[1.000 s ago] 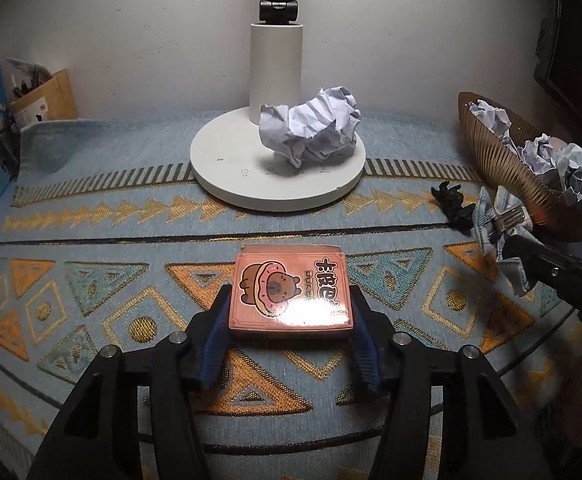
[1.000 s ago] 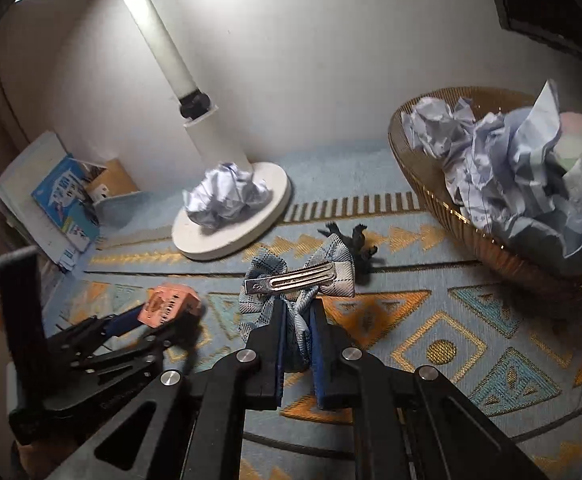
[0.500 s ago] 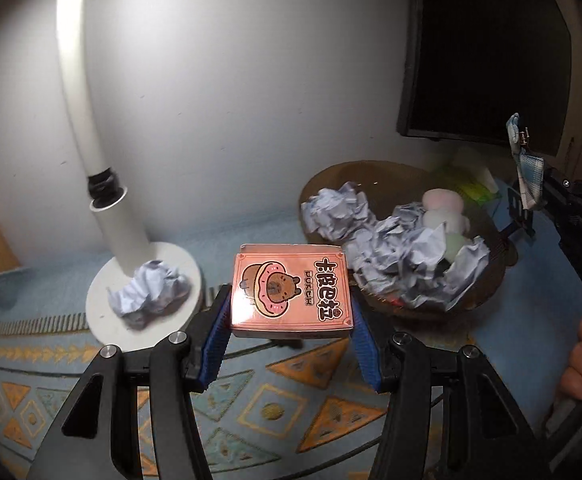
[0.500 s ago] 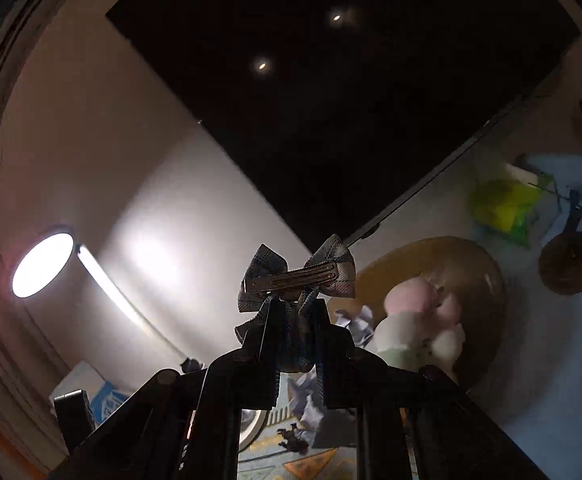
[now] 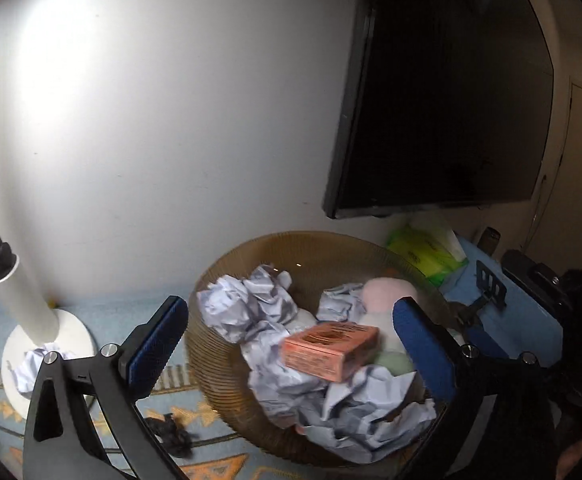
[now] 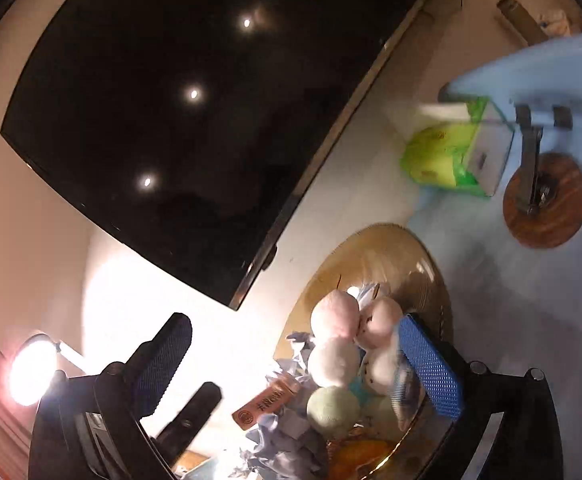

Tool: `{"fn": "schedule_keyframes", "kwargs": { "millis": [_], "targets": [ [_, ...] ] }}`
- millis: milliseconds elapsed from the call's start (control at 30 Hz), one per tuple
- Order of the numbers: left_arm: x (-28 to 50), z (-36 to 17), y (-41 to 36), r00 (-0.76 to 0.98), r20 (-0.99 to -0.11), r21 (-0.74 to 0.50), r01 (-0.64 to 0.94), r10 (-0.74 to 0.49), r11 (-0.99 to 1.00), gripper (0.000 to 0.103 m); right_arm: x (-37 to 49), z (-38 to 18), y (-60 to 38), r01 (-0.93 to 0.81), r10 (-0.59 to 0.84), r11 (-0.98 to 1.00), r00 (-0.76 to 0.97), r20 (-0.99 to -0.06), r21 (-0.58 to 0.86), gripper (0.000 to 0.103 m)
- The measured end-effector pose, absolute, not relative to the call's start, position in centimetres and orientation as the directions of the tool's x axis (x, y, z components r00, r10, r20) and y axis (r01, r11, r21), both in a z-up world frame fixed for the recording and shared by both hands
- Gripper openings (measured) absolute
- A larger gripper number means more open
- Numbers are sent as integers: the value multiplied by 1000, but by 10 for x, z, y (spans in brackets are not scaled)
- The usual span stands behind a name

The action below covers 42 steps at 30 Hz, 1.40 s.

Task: Organize objects
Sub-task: 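Carry the box and cloth over the bowl and open both tools, then grasp the paper ball on the lamp base with the left tool while the right tool grasps the dark figurine, then carry the paper ball and figurine over the bowl and release both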

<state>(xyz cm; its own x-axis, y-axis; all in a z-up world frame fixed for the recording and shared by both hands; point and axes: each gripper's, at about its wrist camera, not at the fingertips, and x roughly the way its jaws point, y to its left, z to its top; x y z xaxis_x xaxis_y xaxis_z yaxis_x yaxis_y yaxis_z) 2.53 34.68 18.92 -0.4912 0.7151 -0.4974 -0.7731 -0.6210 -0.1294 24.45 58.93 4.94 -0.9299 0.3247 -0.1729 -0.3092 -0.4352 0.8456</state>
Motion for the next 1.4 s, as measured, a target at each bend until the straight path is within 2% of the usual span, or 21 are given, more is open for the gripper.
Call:
{"fn": "schedule_keyframes", "kwargs": {
  "millis": [133,233,300,333,367,433,500,567,700,833,867,900,933,967,1000,1067,1100,1267,1400],
  "targets": [
    [-8,203,296,-663,-472,-7,-657,581,-754,103,241,70,562,-314,303,-549,-938,-166,775,103],
    [-47,199,248,-792,-452,108,-505,410,-856,103,220,94,521,-191,104,-673,-981,-163,715,103],
    [-78,189,219,-783,-500,99,-475,369,-874,103,200,109,477,-93,-34,-775,-981,-189,625,103],
    [-94,183,208,-753,-545,73,-480,368,-874,103,189,113,452,-76,-55,-833,-974,-218,549,103],
    [-107,178,198,-718,-592,50,-486,366,-873,103,175,114,426,-83,-52,-883,-961,-271,462,103],
    [-126,170,183,-682,-631,15,-487,370,-873,103,138,102,381,-107,-42,-942,-901,-431,317,103],
    [-138,160,176,-668,-656,17,-478,351,-878,103,99,77,357,-146,-15,-963,-812,-583,228,103],
    [-145,152,177,-645,-678,15,-493,353,-870,103,67,50,350,-222,49,-960,-730,-682,169,103],
    [-146,144,182,-573,-696,-53,-561,434,-826,103,33,20,366,-350,142,-928,-649,-747,128,103],
    [-142,130,199,-528,-730,-23,-616,434,-787,103,20,-4,382,-457,183,-881,-561,-808,118,103],
    [-140,125,204,-505,-741,-25,-636,441,-771,102,20,-3,380,-459,226,-884,-578,-784,84,95],
    [-140,122,207,-486,-739,-47,-654,466,-755,81,19,-3,378,-458,249,-887,-566,-786,49,77],
    [-143,119,207,-461,-729,-102,-658,506,-746,54,18,-2,373,-468,307,-884,-548,-778,-19,61],
    [-151,113,206,-401,-732,-204,-642,551,-739,21,19,2,372,-458,297,-889,-567,-768,-6,31],
    [-159,110,200,-364,-716,-302,-608,595,-735,20,21,3,375,-459,269,-888,-577,-771,34,31],
    [-163,112,196,-314,-709,-373,-593,632,-714,17,28,5,382,-474,223,-873,-601,-768,117,30],
    [-164,115,194,-305,-702,-383,-600,643,-703,12,32,6,385,-474,207,-869,-609,-766,143,30],
    [-169,129,181,-328,-680,-378,-610,656,-696,12,60,36,398,-426,146,-859,-734,-663,282,31],
    [-160,143,173,-358,-639,-386,-616,681,-686,12,79,55,403,-415,187,-866,-786,-589,279,31]
  ]
}}
